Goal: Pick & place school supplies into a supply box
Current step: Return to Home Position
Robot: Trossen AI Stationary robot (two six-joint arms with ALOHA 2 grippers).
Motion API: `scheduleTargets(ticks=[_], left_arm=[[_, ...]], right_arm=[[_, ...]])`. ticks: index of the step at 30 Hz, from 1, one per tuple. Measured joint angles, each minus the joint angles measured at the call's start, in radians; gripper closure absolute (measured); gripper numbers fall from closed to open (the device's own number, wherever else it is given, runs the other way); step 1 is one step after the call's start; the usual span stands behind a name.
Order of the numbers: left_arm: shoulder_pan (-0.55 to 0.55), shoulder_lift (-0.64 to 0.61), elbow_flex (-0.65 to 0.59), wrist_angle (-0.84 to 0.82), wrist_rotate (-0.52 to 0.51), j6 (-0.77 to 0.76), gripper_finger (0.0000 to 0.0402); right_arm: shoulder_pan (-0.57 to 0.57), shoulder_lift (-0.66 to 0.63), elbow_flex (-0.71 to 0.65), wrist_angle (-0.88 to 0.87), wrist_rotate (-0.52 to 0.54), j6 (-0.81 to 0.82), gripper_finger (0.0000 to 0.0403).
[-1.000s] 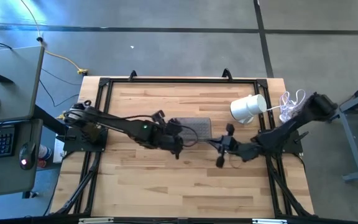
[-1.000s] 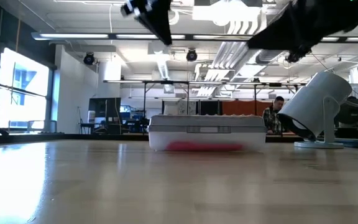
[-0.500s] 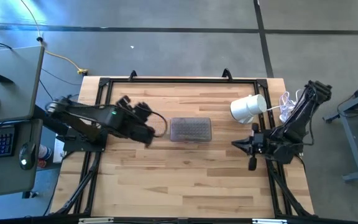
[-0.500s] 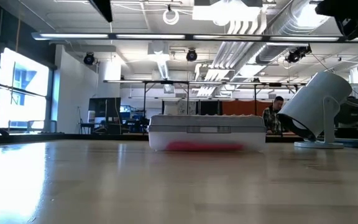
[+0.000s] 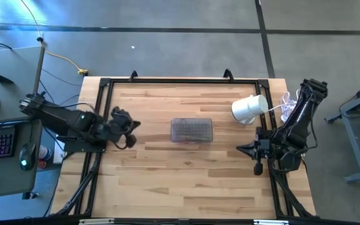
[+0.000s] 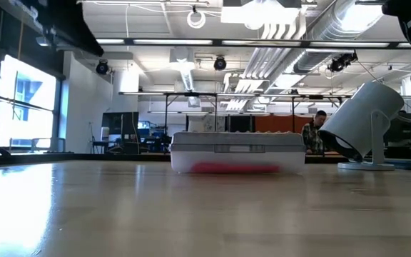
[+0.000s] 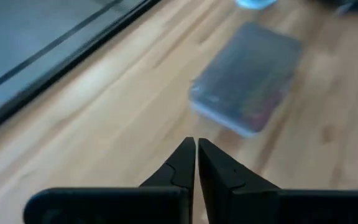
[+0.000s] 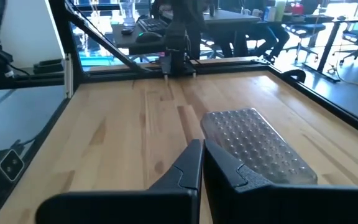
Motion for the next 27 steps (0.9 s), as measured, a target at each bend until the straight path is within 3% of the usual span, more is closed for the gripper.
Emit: scheduleTargets(ticks=[4,9,16,21,27], left_arm=[[-0.004,-0.151,-0.281,0.422,0.051,0.169,0.0346],[-0.004,-0.259,-0.517,0.770,0.061,0.259,0.0360],[-0.004,-0.329,-0.588,0.842,0.071,0.322,0.0367],[-0.003,-0.357,-0.588,0.844,0.081,0.420,0.0351],[-0.003,-0.359,-0.588,0.828,0.074,0.428,0.0342]], right_arm=[[0.003,0.001,0.000,0.000,0.005,0.000,0.0402],[0.003,0.001,0.000,-0.002,-0.009,0.000,0.0402],[0.003,0.002,0.000,0.017,-0.069,0.000,0.0402],[0.003,0.002,0.000,0.020,-0.068,-0.010,0.0402],[0.003,0.002,0.000,0.039,-0.049,-0.073,0.0402]])
